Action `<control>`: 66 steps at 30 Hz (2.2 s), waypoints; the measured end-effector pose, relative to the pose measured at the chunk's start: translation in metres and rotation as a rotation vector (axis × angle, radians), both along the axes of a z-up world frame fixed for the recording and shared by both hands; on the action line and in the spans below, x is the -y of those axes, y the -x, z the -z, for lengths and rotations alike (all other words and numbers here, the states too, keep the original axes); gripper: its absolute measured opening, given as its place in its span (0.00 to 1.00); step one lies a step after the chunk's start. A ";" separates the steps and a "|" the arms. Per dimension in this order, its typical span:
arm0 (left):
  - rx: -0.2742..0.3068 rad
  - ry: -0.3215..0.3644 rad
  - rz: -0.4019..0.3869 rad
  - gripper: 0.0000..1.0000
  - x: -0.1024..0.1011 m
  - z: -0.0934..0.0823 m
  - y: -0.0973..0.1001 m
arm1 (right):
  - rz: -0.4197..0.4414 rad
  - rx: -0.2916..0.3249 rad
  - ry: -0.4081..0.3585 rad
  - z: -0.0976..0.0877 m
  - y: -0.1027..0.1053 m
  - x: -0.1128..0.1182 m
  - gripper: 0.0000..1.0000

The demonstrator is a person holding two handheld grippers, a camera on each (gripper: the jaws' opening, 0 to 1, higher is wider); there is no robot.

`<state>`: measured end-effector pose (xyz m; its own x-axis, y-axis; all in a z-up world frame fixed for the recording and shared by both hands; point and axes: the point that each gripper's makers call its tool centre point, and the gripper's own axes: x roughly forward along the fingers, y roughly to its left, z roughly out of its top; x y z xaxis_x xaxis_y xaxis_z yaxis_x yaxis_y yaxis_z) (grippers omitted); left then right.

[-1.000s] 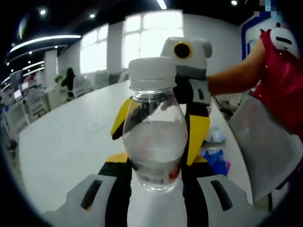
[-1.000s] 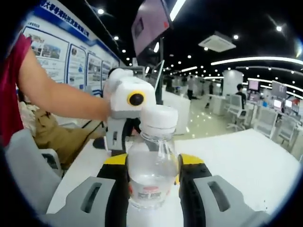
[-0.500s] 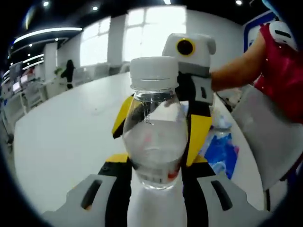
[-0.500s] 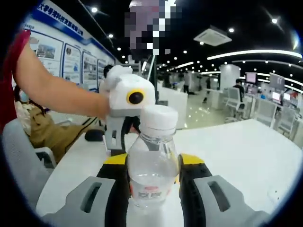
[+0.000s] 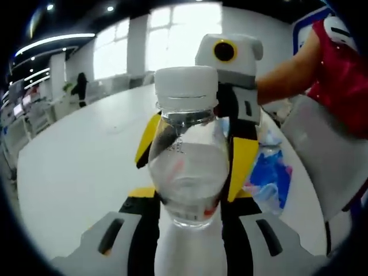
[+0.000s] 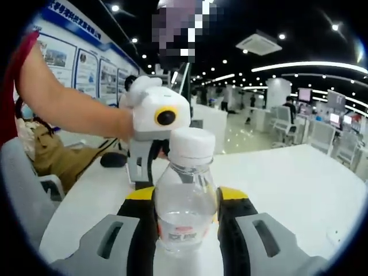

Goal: Arrange the tabletop items into an orderly group along one side of the table until the central work area is clear of visible clutter.

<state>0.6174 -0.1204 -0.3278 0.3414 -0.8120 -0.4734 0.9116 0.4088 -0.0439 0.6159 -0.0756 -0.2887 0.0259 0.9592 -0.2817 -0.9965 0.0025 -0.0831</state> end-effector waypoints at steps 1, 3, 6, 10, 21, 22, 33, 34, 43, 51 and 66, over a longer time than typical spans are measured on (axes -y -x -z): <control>0.000 -0.008 0.001 0.38 0.000 0.001 0.000 | -0.002 -0.003 0.003 0.001 0.002 0.001 0.40; -0.003 -0.015 0.005 0.37 0.000 0.001 0.001 | 0.001 0.012 0.007 0.001 0.003 0.001 0.40; -0.004 -0.024 0.004 0.37 -0.001 0.003 0.002 | 0.008 0.035 0.015 0.001 0.004 0.001 0.41; -0.005 -0.029 -0.010 0.37 -0.003 0.004 0.000 | 0.034 0.047 0.021 0.001 0.000 0.002 0.41; -0.008 -0.012 -0.054 0.42 -0.007 0.000 -0.003 | 0.046 0.024 0.011 -0.002 -0.004 0.002 0.43; -0.011 -0.008 -0.061 0.43 -0.007 0.000 -0.003 | 0.051 0.021 0.003 -0.004 -0.005 0.003 0.45; -0.029 -0.015 -0.103 0.51 -0.019 -0.003 0.005 | 0.064 0.009 0.020 -0.007 -0.007 0.021 0.57; -0.028 -0.014 -0.107 0.51 -0.020 -0.004 0.006 | 0.062 0.012 0.025 -0.007 -0.007 0.023 0.56; -0.042 0.011 -0.163 0.55 -0.026 -0.014 0.022 | 0.080 -0.023 0.060 -0.006 -0.004 0.063 0.64; -0.028 0.033 -0.201 0.56 -0.026 -0.030 0.037 | 0.110 -0.031 0.086 -0.006 0.009 0.096 0.66; -0.008 0.073 -0.241 0.56 -0.007 -0.052 0.103 | 0.209 -0.003 0.108 -0.028 0.036 0.186 0.68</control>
